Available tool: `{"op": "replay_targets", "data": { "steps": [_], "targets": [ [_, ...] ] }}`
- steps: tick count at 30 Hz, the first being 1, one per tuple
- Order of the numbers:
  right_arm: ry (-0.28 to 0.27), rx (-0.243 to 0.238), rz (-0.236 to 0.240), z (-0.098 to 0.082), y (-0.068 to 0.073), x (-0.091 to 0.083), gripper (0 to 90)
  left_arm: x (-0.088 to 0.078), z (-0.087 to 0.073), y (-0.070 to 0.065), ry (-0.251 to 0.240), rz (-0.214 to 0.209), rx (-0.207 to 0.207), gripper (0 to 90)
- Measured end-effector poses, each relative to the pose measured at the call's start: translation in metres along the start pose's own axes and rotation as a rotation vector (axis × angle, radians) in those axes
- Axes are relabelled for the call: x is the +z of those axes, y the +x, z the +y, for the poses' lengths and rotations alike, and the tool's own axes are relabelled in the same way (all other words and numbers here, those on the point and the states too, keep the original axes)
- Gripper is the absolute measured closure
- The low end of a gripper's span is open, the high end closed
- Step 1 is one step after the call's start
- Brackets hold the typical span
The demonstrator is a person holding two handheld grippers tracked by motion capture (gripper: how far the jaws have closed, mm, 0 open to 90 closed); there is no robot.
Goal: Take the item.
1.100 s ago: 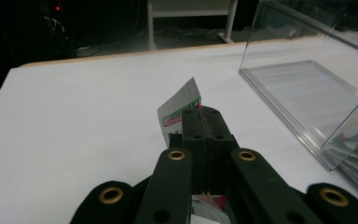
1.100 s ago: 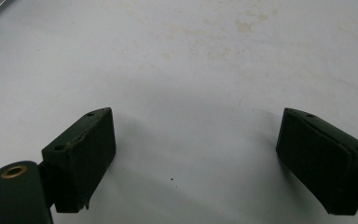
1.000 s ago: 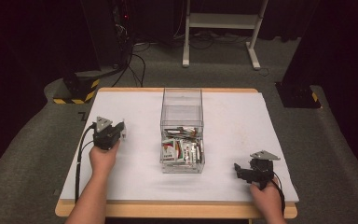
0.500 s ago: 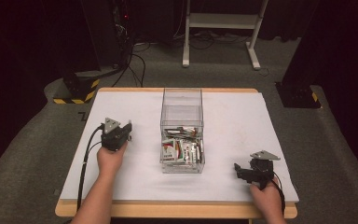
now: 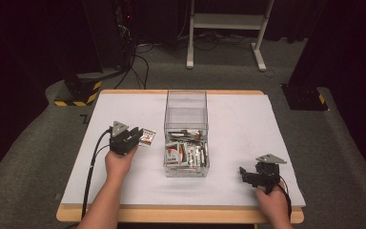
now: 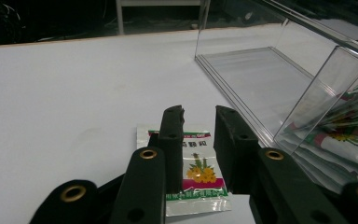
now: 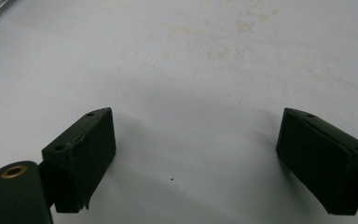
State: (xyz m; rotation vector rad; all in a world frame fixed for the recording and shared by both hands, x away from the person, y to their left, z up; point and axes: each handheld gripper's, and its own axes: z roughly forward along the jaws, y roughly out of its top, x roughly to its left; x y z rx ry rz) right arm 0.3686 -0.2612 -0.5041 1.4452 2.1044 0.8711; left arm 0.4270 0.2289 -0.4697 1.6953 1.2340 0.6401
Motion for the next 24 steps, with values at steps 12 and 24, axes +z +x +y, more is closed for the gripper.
{"op": "replay_targets", "data": {
  "steps": [12, 24],
  "targets": [
    [0.000, -0.002, -0.001, 0.000, 0.000, 0.000, 11.6, -0.004, -0.005, 0.002, 0.023, 0.003, -0.011, 65.9],
    [0.001, -0.004, -0.003, 0.000, 0.000, 0.000, 11.6, -0.013, -0.011, 0.001, 0.043, 0.011, -0.008, 61.4]
  ]
}}
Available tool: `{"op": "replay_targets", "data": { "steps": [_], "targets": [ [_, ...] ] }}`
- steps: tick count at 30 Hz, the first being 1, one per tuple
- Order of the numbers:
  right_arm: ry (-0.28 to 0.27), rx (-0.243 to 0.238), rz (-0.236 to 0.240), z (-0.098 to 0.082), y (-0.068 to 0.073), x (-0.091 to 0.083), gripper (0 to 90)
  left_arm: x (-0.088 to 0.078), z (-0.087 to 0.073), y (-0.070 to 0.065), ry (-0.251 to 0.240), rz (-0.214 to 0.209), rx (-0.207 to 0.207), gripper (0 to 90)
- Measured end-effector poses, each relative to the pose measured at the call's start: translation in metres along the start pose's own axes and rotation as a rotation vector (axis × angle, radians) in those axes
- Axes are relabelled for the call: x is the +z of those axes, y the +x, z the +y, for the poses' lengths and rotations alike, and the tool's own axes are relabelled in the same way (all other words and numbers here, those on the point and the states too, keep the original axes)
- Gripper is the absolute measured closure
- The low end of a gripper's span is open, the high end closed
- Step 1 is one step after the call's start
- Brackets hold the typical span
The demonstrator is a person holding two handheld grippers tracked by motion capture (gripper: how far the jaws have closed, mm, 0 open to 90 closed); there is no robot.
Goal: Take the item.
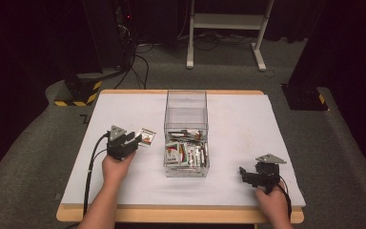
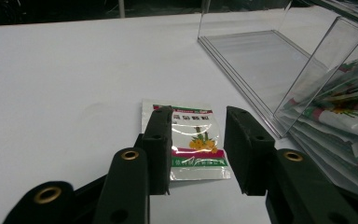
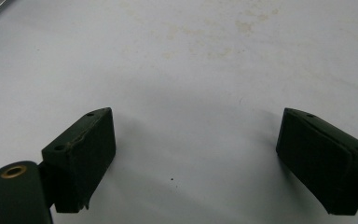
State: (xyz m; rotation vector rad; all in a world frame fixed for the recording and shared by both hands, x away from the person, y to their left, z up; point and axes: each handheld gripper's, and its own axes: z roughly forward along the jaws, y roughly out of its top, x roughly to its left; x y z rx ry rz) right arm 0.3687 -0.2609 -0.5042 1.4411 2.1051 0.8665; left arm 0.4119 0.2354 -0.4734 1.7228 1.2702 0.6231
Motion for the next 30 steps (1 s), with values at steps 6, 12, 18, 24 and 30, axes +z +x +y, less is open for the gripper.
{"op": "replay_targets", "data": {
  "steps": [6, 12, 18, 24, 30],
  "targets": [
    [0.000, 0.000, 0.000, 0.000, 0.000, 0.000, 11.6, -0.003, -0.005, 0.000, 0.024, -0.002, 0.009, 58.8],
    [0.000, 0.000, 0.000, 0.000, 0.000, 0.000, 11.6, -0.007, -0.010, -0.001, 0.043, 0.006, 0.028, 54.5],
    [0.001, 0.000, 0.000, 0.000, 0.000, 0.000, 11.5, -0.015, -0.019, 0.002, 0.070, 0.011, 0.025, 51.4],
    [0.002, 0.000, -0.001, 0.000, 0.000, 0.000, 11.6, -0.022, -0.026, 0.005, 0.097, 0.009, 0.030, 49.4],
    [0.002, 0.000, -0.001, 0.000, 0.000, 0.000, 11.5, -0.029, -0.036, 0.005, 0.144, 0.015, 0.059, 47.5]
  ]
}}
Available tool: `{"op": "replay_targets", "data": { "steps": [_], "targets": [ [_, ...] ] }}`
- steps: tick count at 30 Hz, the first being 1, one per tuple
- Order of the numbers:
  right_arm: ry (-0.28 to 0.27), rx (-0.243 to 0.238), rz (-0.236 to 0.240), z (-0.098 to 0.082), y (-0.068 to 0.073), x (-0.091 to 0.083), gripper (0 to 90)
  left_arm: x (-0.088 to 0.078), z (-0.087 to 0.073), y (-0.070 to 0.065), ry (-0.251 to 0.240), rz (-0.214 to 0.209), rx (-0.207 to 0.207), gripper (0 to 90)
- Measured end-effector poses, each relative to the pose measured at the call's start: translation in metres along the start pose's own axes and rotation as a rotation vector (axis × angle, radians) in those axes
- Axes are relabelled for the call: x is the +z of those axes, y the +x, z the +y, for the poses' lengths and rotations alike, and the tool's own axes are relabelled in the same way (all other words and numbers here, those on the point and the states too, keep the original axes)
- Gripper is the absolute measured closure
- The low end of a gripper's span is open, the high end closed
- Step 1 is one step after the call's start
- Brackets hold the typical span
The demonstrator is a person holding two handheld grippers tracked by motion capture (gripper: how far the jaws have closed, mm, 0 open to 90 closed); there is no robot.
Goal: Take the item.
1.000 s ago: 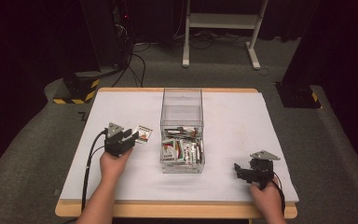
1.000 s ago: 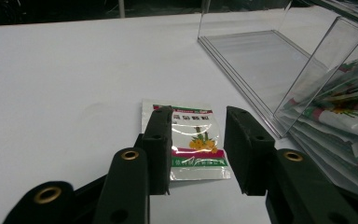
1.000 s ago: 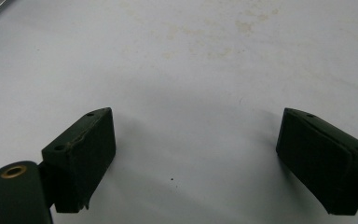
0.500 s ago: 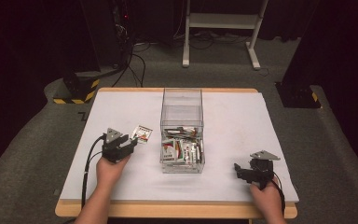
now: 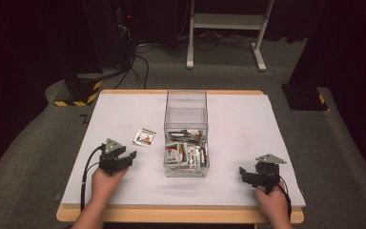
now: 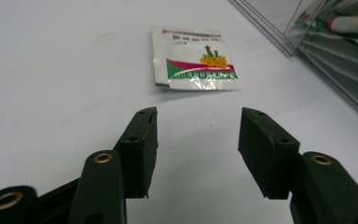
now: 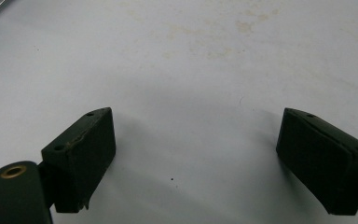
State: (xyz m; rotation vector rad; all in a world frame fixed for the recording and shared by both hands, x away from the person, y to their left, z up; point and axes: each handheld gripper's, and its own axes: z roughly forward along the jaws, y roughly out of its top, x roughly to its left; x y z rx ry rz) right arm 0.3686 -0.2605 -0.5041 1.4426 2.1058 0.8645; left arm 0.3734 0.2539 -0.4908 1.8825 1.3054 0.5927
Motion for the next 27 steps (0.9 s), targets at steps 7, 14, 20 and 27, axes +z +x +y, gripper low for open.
{"op": "replay_targets", "data": {
  "steps": [7, 14, 20, 27],
  "targets": [
    [-0.001, 0.000, 0.000, 0.000, 0.000, 0.000, 11.6, -0.008, -0.019, -0.002, 0.054, -0.016, 0.015, 45.9],
    [0.000, -0.001, -0.001, 0.000, 0.000, 0.000, 11.5, -0.015, -0.030, -0.002, 0.061, -0.013, 0.030, 43.0],
    [-0.002, -0.001, -0.002, 0.000, 0.000, 0.000, 11.5, -0.015, -0.032, -0.002, 0.049, -0.024, 0.022, 40.1],
    [-0.002, -0.003, -0.002, 0.000, 0.000, 0.000, 11.4, -0.014, -0.032, -0.006, 0.057, -0.001, 0.062, 37.9]
  ]
}}
